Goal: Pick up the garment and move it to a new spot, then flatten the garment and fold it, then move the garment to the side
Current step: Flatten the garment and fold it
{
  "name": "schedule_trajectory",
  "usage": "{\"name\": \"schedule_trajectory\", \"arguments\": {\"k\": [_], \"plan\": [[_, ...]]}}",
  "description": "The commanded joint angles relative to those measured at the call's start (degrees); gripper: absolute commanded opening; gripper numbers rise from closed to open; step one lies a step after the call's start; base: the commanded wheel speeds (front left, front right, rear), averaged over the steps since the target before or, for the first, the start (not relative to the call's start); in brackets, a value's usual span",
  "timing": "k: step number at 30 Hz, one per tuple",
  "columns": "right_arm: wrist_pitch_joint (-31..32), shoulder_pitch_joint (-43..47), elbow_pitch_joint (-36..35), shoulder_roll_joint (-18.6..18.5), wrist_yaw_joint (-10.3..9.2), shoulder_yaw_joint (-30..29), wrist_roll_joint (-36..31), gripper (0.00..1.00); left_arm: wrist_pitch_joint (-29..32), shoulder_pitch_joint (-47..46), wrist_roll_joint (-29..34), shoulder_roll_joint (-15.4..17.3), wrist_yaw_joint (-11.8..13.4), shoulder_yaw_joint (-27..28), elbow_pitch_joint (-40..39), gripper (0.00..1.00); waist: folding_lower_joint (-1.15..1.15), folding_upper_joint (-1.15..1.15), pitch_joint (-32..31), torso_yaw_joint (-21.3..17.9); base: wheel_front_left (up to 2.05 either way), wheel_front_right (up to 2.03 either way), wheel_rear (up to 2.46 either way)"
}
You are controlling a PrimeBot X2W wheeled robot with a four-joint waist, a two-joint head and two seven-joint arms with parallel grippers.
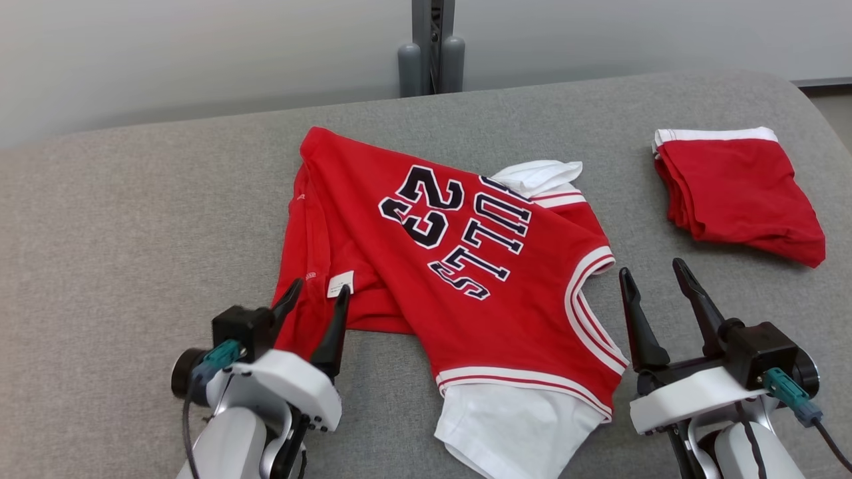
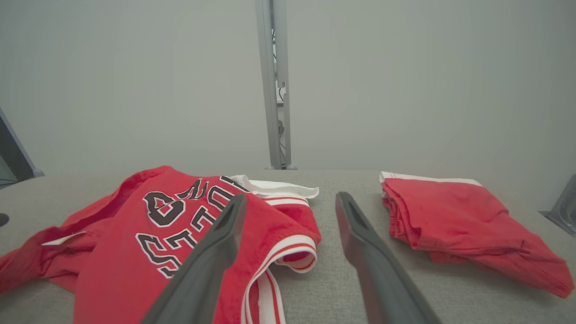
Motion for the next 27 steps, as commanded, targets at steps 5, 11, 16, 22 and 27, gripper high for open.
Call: {"name": "schedule_trajectory", "arguments": {"k": [5,11,16,22,27], "plan": [[-0.2,-1.3,0.8,0.1,0.0,0.6,0.5,1.0,4.3,-5.5,2.9,0.6,2.5,-1.8,4.6,1.0,0.0,0.0,1.7,-1.2,0.0,0.0,0.0],[-0.2,-2.1,1.1,0.2,0.01,1.0,1.0,1.0,7.0,-10.2,5.6,1.2,6.7,-2.5,9.5,1.0,0.0,0.0,3.0,-2.5,0.0,0.0,0.0],[-0.2,-2.4,1.2,0.2,0.01,1.1,1.1,1.0,8.1,-12.4,6.2,1.8,8.2,-2.5,12.9,1.0,0.0,0.0,3.7,-3.0,0.0,0.0,0.0],[-0.2,-2.3,1.1,0.2,0.0,1.0,1.5,1.0,8.1,-13.5,5.7,2.5,9.1,-2.2,15.5,1.0,0.0,0.0,4.0,-3.1,0.0,0.0,0.0],[-0.2,-2.5,1.3,0.3,0.0,1.1,1.7,1.0,6.9,-14.1,5.0,2.6,9.4,-1.9,16.7,1.0,0.0,0.0,4.0,-2.7,0.0,0.0,0.0]]}}
